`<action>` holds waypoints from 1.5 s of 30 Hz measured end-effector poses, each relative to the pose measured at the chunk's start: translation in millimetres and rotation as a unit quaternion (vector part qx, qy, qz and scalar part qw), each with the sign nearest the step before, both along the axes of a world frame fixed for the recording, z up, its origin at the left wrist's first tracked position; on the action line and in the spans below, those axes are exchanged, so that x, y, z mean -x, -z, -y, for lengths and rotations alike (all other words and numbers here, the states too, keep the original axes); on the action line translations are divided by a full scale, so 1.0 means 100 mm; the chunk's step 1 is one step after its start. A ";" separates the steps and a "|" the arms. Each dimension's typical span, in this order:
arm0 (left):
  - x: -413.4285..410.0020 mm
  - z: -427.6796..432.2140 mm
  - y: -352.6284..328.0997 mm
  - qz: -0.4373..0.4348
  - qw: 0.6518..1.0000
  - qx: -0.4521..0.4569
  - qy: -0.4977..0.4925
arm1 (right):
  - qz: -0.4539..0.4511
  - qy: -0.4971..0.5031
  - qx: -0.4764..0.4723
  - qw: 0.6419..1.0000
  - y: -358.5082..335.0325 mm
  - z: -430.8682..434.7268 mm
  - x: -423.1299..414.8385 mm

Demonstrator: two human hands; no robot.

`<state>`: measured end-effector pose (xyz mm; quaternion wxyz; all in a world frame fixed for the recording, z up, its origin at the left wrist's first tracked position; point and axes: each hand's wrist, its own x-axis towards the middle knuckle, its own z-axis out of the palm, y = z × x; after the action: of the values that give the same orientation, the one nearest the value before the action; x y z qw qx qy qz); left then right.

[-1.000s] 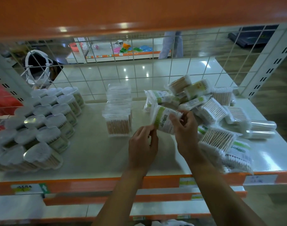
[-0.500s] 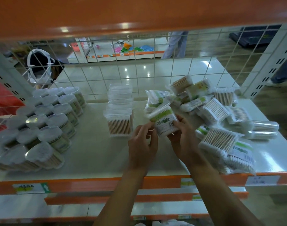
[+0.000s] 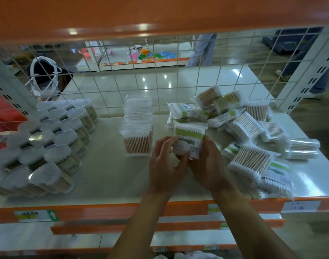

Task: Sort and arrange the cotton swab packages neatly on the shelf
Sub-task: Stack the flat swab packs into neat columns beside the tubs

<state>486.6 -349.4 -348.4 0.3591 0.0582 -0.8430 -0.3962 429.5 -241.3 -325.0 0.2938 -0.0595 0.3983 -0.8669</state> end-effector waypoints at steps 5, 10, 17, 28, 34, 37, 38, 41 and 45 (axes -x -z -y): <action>-0.01 -0.01 -0.03 0.009 1.000 -0.006 0.018 | -0.007 -0.021 0.043 0.999 0.01 0.02 -0.02; -0.04 -0.05 -0.06 0.036 0.997 -0.022 0.071 | -0.023 -0.022 0.013 0.999 0.03 0.00 -0.02; -0.03 -0.03 -0.05 0.035 0.996 -0.011 0.077 | -0.053 -0.023 -0.024 0.998 0.04 0.00 -0.01; -0.01 0.03 0.00 0.032 0.997 -0.067 -0.033 | -0.073 0.012 -0.044 0.996 0.02 -0.02 0.02; -0.03 0.06 -0.03 0.021 0.991 -0.115 -0.071 | -0.066 0.016 -0.042 0.997 0.04 -0.03 0.04; -0.05 0.08 -0.05 0.033 0.991 -0.114 -0.066 | -0.073 0.010 -0.057 0.996 0.05 -0.02 0.03; -0.06 0.10 -0.06 0.038 0.991 -0.112 -0.063 | -0.078 0.007 -0.058 0.995 0.05 -0.01 0.03; -0.12 0.17 -0.09 0.046 0.990 -0.126 -0.046 | -0.094 -0.001 -0.053 0.994 0.08 0.00 0.03; -0.23 0.34 -0.09 0.049 0.985 -0.155 -0.058 | -0.099 -0.004 -0.070 0.993 0.13 0.00 0.05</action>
<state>509.3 -383.1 -339.6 0.3266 0.1815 -0.7833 -0.4969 424.7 -241.1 -337.6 0.2595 -0.1262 0.4845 -0.8258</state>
